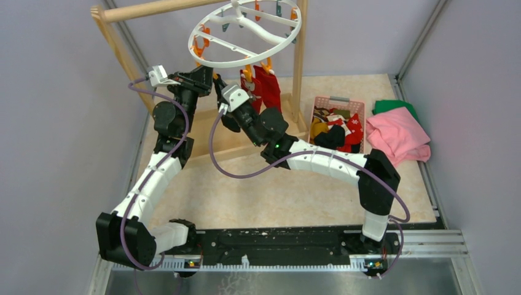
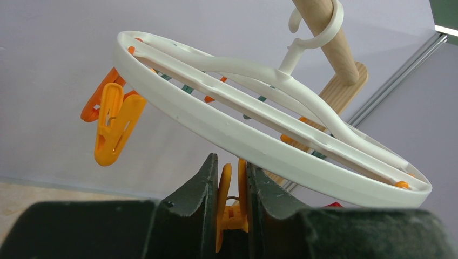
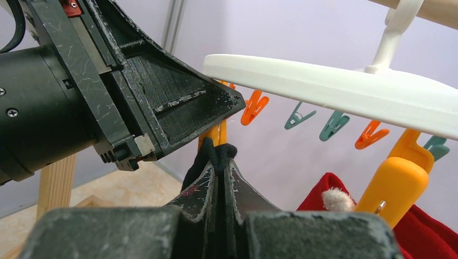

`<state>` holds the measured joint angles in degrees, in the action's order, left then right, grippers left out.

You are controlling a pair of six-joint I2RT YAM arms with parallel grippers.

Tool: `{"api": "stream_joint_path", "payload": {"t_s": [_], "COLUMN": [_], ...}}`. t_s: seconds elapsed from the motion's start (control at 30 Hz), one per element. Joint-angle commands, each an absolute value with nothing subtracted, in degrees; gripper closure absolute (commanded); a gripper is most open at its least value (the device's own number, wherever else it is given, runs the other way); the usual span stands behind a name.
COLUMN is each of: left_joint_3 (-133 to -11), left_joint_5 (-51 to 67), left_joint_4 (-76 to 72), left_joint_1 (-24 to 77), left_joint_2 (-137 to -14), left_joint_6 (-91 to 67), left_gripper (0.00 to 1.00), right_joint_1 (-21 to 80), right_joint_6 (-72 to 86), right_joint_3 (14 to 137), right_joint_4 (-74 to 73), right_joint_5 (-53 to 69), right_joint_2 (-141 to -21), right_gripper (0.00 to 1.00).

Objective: Clip the socks to the hanger
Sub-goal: Clamp the sock onto the hanger.

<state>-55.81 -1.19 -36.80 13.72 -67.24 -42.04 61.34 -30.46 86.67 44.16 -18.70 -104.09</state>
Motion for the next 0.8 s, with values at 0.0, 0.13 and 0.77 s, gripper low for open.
{"api": "stream_joint_path", "payload": {"t_s": [0.0,0.13,0.77], "left_joint_3": [-55.01,-54.93,-51.57], "left_joint_5": [-1.44,-1.23,-1.71], "left_joint_4": [-33.03,-33.09,-34.32], "left_joint_1": [14.27,14.27,14.30], "left_joint_2": [-67.83,-67.62,-62.98], "left_joint_6": [-42.98,-43.18,-42.08], "left_gripper": [0.98,0.86,0.28], "right_joint_1": [62.01,62.04,61.89], "right_joint_6": [-30.21,-30.28,-30.23], "right_joint_3": [88.86,88.94,88.23], "right_joint_4": [46.69,46.66,47.29], "right_joint_5": [-18.22,-18.79,-20.54], "right_joint_2": [-103.75,-103.77,-103.75], "right_gripper": [1.00,1.00,0.98]}}
